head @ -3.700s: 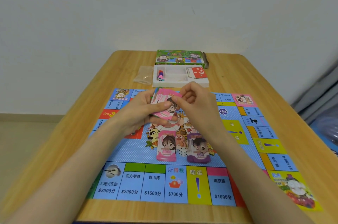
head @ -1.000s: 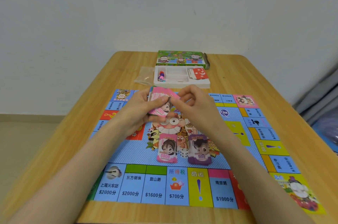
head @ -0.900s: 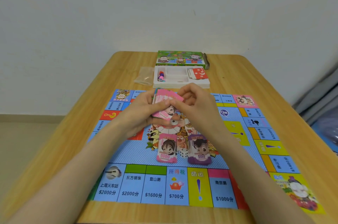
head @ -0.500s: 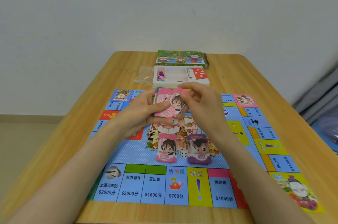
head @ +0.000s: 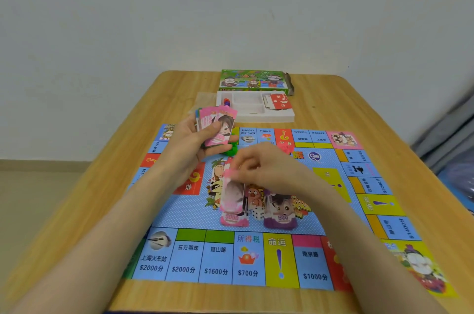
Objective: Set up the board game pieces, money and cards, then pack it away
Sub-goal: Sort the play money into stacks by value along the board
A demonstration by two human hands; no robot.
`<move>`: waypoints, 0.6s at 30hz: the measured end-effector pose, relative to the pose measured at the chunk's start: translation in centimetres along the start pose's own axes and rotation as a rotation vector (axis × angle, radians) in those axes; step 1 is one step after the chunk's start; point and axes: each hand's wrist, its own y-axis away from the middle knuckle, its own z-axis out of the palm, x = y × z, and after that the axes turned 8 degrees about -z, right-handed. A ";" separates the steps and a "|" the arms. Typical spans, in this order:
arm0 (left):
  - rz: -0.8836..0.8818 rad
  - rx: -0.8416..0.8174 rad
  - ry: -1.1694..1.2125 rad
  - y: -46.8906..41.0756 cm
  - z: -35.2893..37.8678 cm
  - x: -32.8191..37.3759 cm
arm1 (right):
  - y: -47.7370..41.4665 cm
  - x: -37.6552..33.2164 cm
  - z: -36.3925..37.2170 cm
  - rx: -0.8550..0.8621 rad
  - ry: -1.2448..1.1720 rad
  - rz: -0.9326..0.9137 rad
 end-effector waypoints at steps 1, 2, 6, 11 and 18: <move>-0.004 -0.004 -0.010 0.0 0.0 0.0 | -0.1 0.2 0.4 -0.039 0.028 -0.002; -0.006 -0.009 -0.017 0.0 0.0 0.0 | -0.1 0.3 0.6 -0.053 0.046 -0.004; -0.024 -0.009 -0.015 0.1 0.1 0.0 | -0.2 0.5 0.8 -0.058 0.140 -0.020; -0.019 -0.010 -0.006 0.0 0.0 0.1 | 0.0 0.2 0.9 -0.075 0.261 -0.051; -0.007 -0.002 -0.004 -0.1 -0.1 0.0 | 0.5 -0.3 0.9 -0.223 0.227 -0.148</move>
